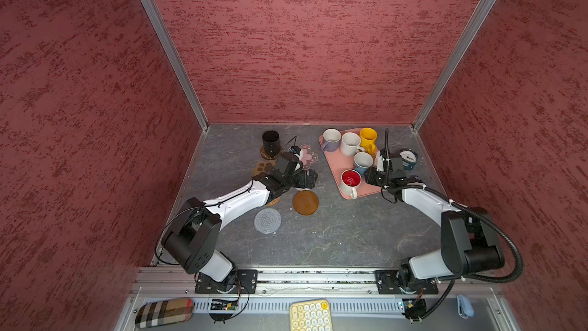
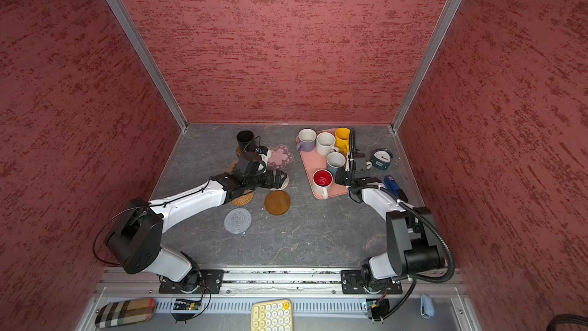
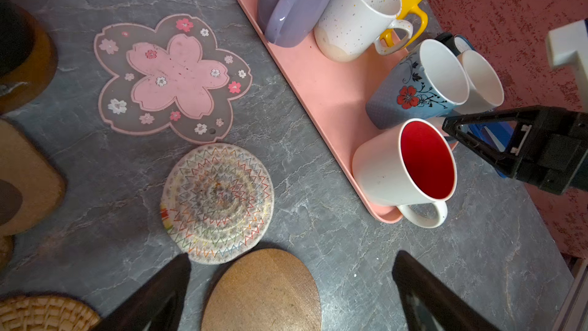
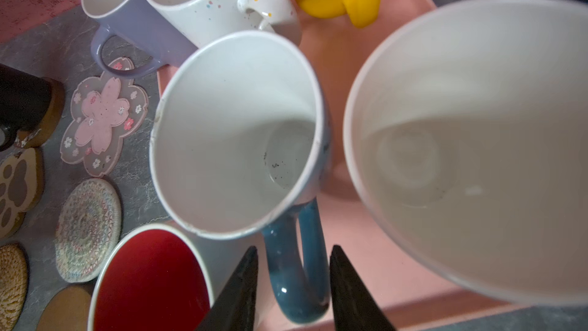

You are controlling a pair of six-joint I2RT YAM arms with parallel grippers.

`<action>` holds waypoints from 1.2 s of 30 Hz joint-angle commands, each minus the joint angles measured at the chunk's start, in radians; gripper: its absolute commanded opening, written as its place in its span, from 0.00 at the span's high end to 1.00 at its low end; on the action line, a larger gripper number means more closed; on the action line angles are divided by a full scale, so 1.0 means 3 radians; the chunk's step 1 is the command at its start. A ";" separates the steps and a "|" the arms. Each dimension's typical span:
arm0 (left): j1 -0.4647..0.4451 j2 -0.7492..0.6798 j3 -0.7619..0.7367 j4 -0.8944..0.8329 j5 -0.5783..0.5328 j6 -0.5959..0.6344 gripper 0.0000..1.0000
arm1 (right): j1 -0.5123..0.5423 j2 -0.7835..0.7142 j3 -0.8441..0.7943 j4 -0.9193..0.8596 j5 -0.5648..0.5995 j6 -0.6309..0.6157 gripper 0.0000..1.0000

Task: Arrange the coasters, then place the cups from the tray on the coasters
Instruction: 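Lower the right gripper into the blue floral mug on the tray, then close the right gripper on the blue floral mug's rim and lift it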

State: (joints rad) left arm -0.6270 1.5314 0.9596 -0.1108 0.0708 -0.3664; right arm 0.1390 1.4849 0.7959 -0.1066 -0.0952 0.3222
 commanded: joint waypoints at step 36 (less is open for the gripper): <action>0.0100 -0.0413 -0.0131 -0.0096 -0.0054 -0.0037 0.00 | 0.0269 0.0273 0.0515 -0.0060 0.0403 -0.0240 1.00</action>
State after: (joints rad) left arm -0.6003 1.4334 0.9321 -0.1165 0.0692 -0.3702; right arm 0.2062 1.5700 0.8928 -0.1547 -0.0021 0.2764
